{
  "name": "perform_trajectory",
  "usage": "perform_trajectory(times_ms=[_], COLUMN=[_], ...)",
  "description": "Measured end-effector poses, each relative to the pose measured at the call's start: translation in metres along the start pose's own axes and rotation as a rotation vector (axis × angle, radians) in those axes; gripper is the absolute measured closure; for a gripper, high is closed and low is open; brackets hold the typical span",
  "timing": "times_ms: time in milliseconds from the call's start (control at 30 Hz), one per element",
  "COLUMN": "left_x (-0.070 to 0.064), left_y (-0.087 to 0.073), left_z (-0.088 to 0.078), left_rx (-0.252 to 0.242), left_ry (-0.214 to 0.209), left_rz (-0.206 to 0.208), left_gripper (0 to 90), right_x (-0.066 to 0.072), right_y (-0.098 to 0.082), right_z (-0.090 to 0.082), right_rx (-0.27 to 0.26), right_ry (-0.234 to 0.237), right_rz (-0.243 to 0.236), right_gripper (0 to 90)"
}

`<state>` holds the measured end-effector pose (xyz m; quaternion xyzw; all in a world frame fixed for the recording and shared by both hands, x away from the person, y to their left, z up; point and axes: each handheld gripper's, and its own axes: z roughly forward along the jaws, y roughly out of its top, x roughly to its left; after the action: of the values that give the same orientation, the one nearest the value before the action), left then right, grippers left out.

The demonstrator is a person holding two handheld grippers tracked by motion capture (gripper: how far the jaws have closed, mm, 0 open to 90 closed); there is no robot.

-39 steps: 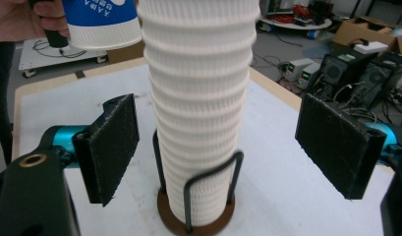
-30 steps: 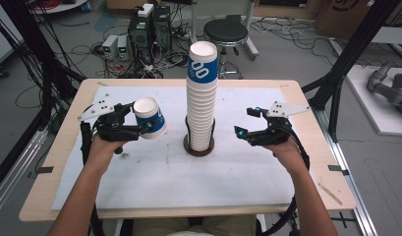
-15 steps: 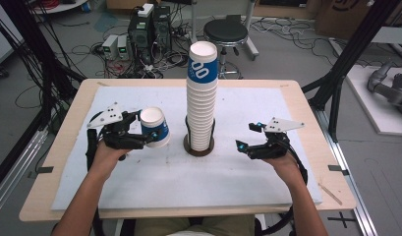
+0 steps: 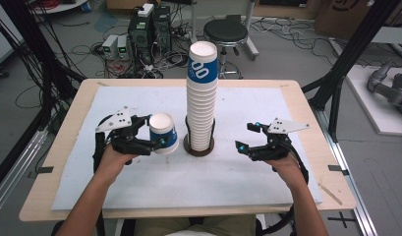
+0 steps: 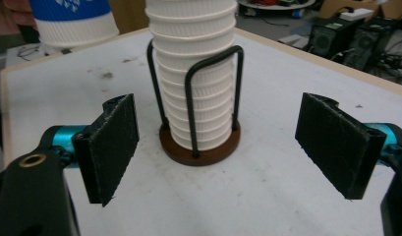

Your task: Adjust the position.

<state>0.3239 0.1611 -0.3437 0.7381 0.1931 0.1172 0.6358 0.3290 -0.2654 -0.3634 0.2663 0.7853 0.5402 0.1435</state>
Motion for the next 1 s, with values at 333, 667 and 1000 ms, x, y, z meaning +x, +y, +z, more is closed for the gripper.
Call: perform_trajectory(times_ms=[333, 667, 1000], left_x=[-0.022, -0.033, -0.034], left_y=[-0.002, -0.004, -0.004], left_z=[0.024, 0.042, 0.052], left_rx=[0.017, 0.015, -0.003], left_ry=[-0.078, -0.144, -0.178], left_rz=[0.026, 0.034, 0.021], left_gripper=[25.6, 25.6, 25.6], right_x=[0.016, 0.028, 0.032], right_y=[0.003, 0.003, -0.002], right_z=[0.007, 0.016, 0.023], right_rx=[-0.043, -0.038, -0.032], right_ry=[0.104, 0.183, 0.248], right_rz=[-0.009, -0.037, -0.04], right_gripper=[16.8, 16.8, 14.1])
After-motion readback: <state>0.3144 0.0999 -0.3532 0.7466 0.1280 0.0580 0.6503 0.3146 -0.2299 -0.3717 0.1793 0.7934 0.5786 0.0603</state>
